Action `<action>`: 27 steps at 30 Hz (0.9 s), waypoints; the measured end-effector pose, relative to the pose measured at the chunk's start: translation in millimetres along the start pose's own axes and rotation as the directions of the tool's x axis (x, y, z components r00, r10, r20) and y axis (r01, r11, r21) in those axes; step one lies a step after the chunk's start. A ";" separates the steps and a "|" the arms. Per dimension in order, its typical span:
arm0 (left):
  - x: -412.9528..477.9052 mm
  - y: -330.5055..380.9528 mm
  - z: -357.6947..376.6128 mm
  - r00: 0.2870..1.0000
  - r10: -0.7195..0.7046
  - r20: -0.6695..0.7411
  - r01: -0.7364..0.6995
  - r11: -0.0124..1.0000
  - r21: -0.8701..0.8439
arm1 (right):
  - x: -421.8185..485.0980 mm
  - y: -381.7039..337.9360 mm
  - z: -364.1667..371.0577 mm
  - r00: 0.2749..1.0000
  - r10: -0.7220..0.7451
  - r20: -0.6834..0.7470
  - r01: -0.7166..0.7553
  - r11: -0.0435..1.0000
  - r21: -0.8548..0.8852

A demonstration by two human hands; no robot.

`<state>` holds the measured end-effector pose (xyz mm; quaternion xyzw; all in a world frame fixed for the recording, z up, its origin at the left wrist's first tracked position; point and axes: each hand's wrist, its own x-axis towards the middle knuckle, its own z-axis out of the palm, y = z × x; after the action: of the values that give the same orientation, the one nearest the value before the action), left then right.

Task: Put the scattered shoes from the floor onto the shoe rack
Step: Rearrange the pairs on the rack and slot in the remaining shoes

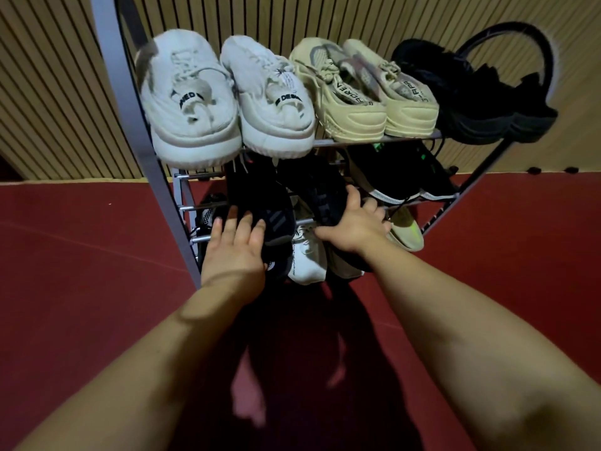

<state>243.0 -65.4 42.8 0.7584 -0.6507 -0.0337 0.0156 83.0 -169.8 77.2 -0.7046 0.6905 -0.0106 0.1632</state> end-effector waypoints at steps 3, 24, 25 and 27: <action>0.8 2.3 -1.6 1.000 -0.005 0.014 0.005 1.000 -0.017 | -9.9 18.7 -6.7 0.997 -0.060 -0.049 0.063 0.996 0.059; -7.9 11.5 -63.6 0.901 0.432 -0.051 -0.424 0.898 0.122 | -61.2 84.2 -52.3 0.674 -0.738 0.008 0.724 0.659 -0.202; -8.8 8.9 -62.1 0.885 0.464 -0.020 -0.459 0.881 0.115 | -59.6 82.1 -51.5 0.644 -0.765 0.016 0.747 0.624 -0.228; -13.7 1.6 -58.7 0.872 0.489 0.013 -0.489 0.869 0.076 | -55.9 76.5 -47.7 0.594 -0.803 0.037 0.780 0.565 -0.269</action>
<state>243.5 -53.3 101.8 0.5694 -0.8221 -0.0010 -0.0035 -5.2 -124.9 115.5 -0.9526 0.3029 -0.0246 0.0172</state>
